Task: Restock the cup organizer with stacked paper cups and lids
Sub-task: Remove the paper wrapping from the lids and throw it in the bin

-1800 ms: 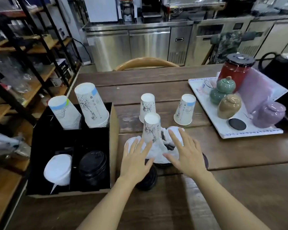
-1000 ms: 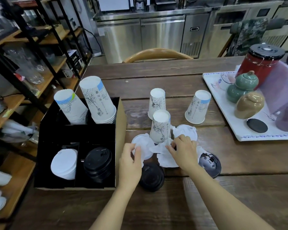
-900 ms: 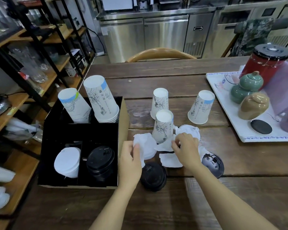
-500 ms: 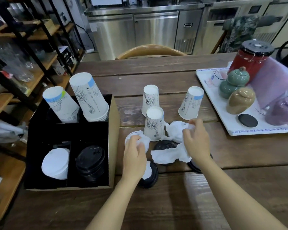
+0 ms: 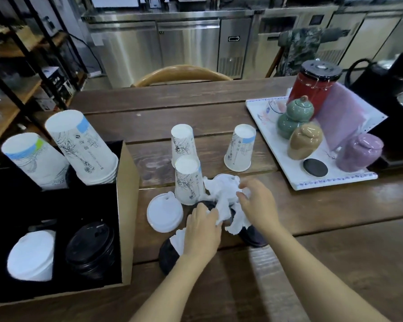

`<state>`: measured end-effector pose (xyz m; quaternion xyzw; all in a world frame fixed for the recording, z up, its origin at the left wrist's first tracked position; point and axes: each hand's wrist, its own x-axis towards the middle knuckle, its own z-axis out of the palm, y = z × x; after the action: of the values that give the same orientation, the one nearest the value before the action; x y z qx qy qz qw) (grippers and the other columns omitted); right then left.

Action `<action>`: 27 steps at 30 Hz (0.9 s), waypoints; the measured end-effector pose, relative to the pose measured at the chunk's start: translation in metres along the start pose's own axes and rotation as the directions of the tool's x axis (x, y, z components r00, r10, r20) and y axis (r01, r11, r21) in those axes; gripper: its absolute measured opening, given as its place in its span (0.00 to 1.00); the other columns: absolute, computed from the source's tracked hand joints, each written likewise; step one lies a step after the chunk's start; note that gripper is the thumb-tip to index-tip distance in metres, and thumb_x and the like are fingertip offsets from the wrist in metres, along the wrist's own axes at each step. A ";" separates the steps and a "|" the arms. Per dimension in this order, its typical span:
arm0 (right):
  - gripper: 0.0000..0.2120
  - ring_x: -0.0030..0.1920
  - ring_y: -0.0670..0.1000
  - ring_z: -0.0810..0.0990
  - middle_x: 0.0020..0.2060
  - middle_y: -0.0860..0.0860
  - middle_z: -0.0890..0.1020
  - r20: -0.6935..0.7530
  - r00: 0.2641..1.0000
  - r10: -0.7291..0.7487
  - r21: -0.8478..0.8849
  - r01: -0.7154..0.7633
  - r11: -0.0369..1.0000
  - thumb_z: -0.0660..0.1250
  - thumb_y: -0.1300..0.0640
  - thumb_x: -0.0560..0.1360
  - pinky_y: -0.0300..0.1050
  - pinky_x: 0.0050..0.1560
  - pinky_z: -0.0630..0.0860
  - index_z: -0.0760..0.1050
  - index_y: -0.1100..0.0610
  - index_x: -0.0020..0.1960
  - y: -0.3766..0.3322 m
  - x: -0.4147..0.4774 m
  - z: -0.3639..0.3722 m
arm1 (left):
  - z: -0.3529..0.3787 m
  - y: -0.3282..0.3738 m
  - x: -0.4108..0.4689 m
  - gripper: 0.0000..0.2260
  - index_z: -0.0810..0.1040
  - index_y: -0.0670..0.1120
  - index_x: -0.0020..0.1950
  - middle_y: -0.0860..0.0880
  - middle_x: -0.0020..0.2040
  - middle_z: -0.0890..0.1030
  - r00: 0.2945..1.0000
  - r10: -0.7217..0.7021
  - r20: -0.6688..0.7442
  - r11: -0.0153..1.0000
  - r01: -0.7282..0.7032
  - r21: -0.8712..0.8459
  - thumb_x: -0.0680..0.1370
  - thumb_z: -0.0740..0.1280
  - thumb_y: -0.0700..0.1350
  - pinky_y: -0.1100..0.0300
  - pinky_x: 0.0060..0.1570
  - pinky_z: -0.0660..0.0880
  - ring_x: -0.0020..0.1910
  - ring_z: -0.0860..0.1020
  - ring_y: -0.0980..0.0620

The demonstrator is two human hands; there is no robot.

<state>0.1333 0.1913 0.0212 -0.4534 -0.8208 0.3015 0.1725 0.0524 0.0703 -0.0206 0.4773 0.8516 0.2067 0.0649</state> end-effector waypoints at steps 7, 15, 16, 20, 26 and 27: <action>0.26 0.59 0.55 0.74 0.62 0.54 0.72 0.203 0.977 0.065 -0.057 -0.054 0.997 0.69 0.45 0.71 0.49 0.55 0.72 0.70 0.55 0.65 -0.018 0.029 0.026 | -0.031 -0.014 -0.019 0.21 0.55 0.50 0.29 0.53 0.41 0.64 0.962 -0.261 -0.084 0.859 0.192 -0.474 0.70 0.62 0.31 0.69 0.37 0.63 0.40 0.66 0.51; 0.06 0.42 0.55 0.71 0.50 0.57 0.72 0.278 0.959 0.055 -0.137 -0.017 0.990 0.64 0.56 0.74 0.44 0.39 0.66 0.72 0.58 0.44 -0.024 0.052 0.050 | -0.059 -0.033 -0.038 0.19 0.60 0.49 0.33 0.58 0.48 0.70 0.918 -0.392 -0.058 0.748 0.282 -0.600 0.71 0.54 0.25 0.78 0.46 0.63 0.49 0.68 0.73; 0.07 0.38 0.54 0.69 0.45 0.57 0.71 0.255 0.967 0.025 -0.070 -0.007 0.997 0.63 0.58 0.74 0.43 0.35 0.65 0.69 0.59 0.39 -0.023 0.054 0.049 | -0.060 -0.034 -0.040 0.19 0.61 0.49 0.34 0.59 0.49 0.71 0.913 -0.403 -0.060 0.743 0.288 -0.604 0.71 0.54 0.25 0.80 0.46 0.63 0.50 0.68 0.73; 0.12 0.35 0.46 0.66 0.40 0.52 0.66 0.090 0.994 -0.062 0.187 0.044 0.981 0.61 0.67 0.74 0.29 0.33 0.67 0.62 0.59 0.35 -0.023 0.049 0.026 | -0.059 -0.031 -0.046 0.23 0.63 0.54 0.34 0.52 0.49 0.76 0.880 -0.473 -0.040 0.674 0.332 -0.659 0.72 0.53 0.25 0.80 0.45 0.65 0.47 0.70 0.57; 0.11 0.52 0.56 0.76 0.53 0.53 0.75 0.175 0.978 -0.114 -0.073 0.128 0.989 0.60 0.61 0.74 0.47 0.47 0.70 0.75 0.56 0.55 -0.004 0.024 -0.003 | -0.056 -0.003 -0.042 0.17 0.61 0.47 0.34 0.51 0.31 0.62 0.859 -0.512 -0.010 0.635 0.370 -0.678 0.75 0.52 0.28 0.69 0.25 0.61 0.32 0.60 0.51; 0.13 0.55 0.56 0.76 0.57 0.51 0.73 0.257 0.962 -0.091 -0.175 0.139 0.975 0.62 0.54 0.74 0.47 0.49 0.69 0.74 0.54 0.58 0.000 0.019 -0.005 | -0.055 0.003 -0.042 0.17 0.62 0.47 0.34 0.51 0.31 0.62 0.857 -0.515 -0.009 0.638 0.377 -0.671 0.76 0.52 0.28 0.68 0.25 0.60 0.31 0.60 0.53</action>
<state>0.1260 0.2092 0.0257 -0.3780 -0.8862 0.2645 0.0418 0.0602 0.0200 0.0266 0.1751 0.8194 0.5119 0.1892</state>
